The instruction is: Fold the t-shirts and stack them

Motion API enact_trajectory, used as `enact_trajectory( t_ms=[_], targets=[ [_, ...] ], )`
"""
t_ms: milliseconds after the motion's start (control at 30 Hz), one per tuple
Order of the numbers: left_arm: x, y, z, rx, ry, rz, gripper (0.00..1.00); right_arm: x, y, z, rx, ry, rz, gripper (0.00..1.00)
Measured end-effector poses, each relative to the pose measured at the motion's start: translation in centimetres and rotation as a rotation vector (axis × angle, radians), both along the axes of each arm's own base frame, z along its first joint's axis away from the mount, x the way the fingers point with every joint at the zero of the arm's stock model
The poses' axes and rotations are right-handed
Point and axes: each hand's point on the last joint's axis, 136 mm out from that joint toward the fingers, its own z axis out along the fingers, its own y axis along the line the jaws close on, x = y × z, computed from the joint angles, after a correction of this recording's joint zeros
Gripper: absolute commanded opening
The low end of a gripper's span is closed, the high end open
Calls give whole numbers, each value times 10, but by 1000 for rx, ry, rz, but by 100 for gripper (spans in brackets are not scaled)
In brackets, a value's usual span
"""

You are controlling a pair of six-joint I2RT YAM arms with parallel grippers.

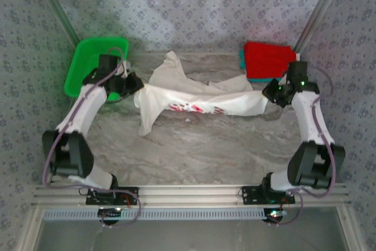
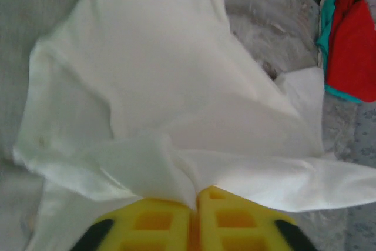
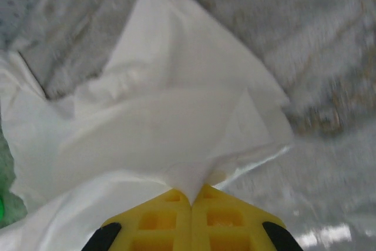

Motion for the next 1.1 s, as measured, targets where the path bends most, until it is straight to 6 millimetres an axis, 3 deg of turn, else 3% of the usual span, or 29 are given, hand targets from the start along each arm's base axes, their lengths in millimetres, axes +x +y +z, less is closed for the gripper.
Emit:
enact_trajectory(
  t_ms=[33,133,200,233,333,467,567,633,733,900,1100],
  targets=[
    [19,-2,-4,8,-1,-14,58,15,-4,-3,-1,0,-1,0],
    [66,-3,-27,48,16,-41,62,51,-11,-28,-2,24,7,0],
    [77,-1,-48,90,36,-53,66,64,-9,-50,2,55,18,0],
    [73,0,-57,120,56,-54,66,65,-7,-61,7,77,23,0],
    [45,0,-67,197,76,-68,70,65,-3,-73,19,106,34,0],
    [-24,-8,-57,273,39,-129,72,67,-2,-70,23,89,45,0],
    [-63,-20,-53,295,10,-188,74,68,-2,-73,24,80,50,0],
    [-82,-27,-66,312,45,-229,75,66,-1,-75,26,85,54,0],
    [-108,-27,-101,358,148,-271,75,65,0,-78,31,87,57,0],
    [-134,-26,-139,412,249,-317,71,64,5,-81,55,82,70,0],
    [-128,-30,-161,484,237,-356,65,66,12,-81,94,58,87,0]
  ],
)
